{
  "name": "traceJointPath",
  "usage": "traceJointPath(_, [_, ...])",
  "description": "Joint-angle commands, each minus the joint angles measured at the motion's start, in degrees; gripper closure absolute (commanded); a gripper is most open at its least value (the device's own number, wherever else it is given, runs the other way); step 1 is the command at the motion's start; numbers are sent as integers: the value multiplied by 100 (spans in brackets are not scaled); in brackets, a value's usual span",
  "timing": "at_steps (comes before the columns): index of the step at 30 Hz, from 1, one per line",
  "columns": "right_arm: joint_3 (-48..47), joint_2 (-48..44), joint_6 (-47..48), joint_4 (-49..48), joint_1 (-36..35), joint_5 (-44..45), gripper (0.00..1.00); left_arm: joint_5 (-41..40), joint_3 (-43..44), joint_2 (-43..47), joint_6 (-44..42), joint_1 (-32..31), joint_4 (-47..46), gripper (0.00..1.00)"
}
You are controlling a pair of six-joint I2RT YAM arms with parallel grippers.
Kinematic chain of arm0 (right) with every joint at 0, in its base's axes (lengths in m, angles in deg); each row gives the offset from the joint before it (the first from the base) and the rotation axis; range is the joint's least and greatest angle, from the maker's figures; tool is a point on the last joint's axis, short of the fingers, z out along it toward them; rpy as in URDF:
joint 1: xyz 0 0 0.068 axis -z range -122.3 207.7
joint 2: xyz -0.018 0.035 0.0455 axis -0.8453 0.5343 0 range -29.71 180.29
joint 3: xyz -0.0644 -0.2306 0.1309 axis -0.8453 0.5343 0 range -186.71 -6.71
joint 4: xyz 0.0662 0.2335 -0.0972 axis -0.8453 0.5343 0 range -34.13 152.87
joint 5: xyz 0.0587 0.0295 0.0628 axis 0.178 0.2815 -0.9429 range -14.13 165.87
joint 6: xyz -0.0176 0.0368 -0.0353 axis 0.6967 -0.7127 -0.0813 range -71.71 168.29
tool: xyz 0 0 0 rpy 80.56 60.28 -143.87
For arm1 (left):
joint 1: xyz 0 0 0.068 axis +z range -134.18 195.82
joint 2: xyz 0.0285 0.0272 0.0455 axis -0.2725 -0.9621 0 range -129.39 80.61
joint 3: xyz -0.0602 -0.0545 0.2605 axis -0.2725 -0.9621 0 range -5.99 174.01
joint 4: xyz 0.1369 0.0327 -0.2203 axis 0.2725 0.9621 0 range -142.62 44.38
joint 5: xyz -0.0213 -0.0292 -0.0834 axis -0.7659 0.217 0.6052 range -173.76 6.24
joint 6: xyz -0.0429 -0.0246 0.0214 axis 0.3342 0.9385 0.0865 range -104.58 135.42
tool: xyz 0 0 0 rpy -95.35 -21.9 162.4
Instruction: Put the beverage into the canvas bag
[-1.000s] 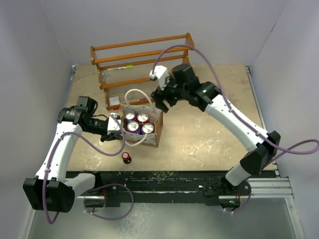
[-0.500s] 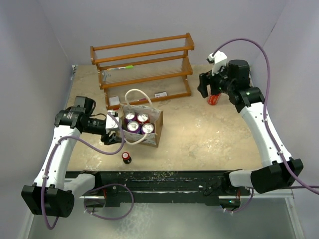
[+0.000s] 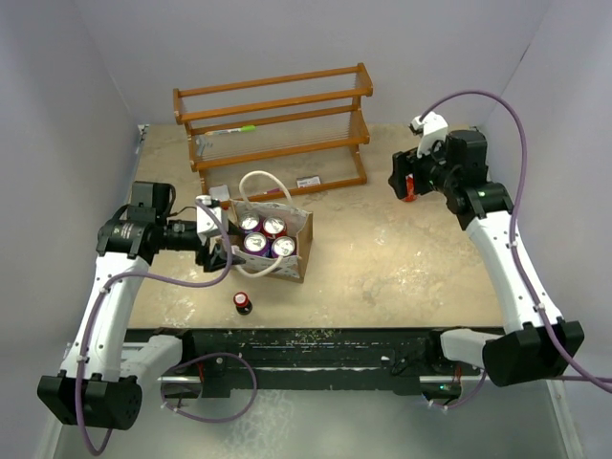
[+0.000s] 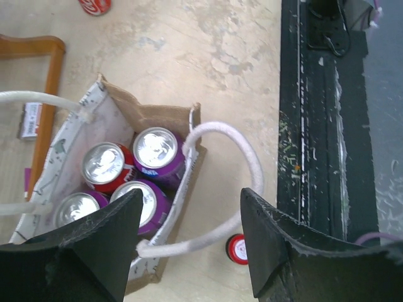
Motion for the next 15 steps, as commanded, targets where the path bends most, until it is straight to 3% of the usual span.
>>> traceJointPath(1, [71, -351, 57, -321, 80, 195, 18, 211, 98, -62, 905, -63, -1061, 33])
traceJointPath(6, [98, -442, 101, -308, 163, 267, 16, -124, 132, -401, 916, -379, -1065, 37])
traceJointPath(15, [87, -184, 293, -500, 227, 579, 15, -918, -352, -446, 701, -1617, -923, 39])
